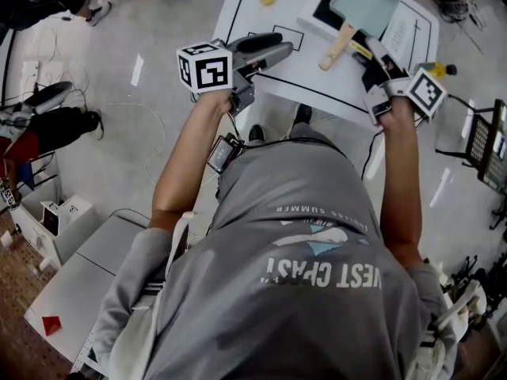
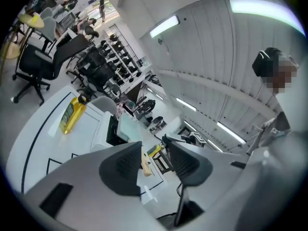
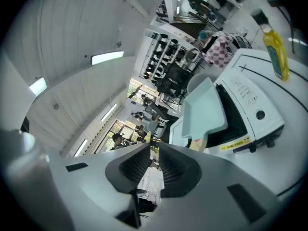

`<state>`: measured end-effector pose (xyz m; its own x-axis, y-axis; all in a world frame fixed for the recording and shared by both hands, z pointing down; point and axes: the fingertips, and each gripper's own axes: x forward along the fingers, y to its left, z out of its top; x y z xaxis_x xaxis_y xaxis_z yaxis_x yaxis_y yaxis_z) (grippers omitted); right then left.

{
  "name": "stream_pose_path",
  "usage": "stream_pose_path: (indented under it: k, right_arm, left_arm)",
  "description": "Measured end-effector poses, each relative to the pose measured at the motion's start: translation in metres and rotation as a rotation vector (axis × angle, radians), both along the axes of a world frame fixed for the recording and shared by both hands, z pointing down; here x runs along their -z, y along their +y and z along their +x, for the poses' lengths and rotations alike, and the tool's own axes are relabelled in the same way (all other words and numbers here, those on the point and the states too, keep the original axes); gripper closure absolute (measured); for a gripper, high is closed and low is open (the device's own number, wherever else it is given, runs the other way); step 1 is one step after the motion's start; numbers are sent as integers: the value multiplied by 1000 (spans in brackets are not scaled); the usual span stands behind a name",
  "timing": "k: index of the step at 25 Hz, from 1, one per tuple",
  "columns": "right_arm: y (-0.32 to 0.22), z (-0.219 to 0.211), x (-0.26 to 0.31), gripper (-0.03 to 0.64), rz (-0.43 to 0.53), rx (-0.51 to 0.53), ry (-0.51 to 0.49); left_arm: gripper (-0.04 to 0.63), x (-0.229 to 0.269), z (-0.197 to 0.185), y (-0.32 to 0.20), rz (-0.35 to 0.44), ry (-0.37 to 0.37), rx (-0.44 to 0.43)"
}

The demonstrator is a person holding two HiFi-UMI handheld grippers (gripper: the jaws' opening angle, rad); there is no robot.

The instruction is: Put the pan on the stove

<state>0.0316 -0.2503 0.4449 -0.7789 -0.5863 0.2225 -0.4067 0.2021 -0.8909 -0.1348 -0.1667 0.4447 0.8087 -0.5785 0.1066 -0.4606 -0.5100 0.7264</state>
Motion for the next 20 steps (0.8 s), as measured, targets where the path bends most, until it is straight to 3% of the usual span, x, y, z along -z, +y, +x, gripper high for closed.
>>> stream_pose_path:
  k: [2, 5, 9, 12, 16, 20]
  right_arm:
    - [8, -6, 25, 607, 108, 23, 55]
    - [23, -18, 66, 609, 290, 82, 152]
    - [47, -37, 123, 609, 576, 173, 327]
    - [63, -44, 150, 609, 748, 187, 490]
    - [77, -42, 167, 609, 853, 166, 591]
    - [92, -42, 175, 609, 873, 141, 639]
  left_arm:
    - [475, 19, -5, 5, 71, -33, -2]
    - [591, 48, -11, 13, 195, -101, -4]
    - [597, 87, -15, 28, 352, -196, -9]
    - [597, 105, -17, 34, 447, -326, 6]
    - [597, 119, -23, 38, 543, -470, 40]
    - [597, 133, -31, 53, 591, -499, 56]
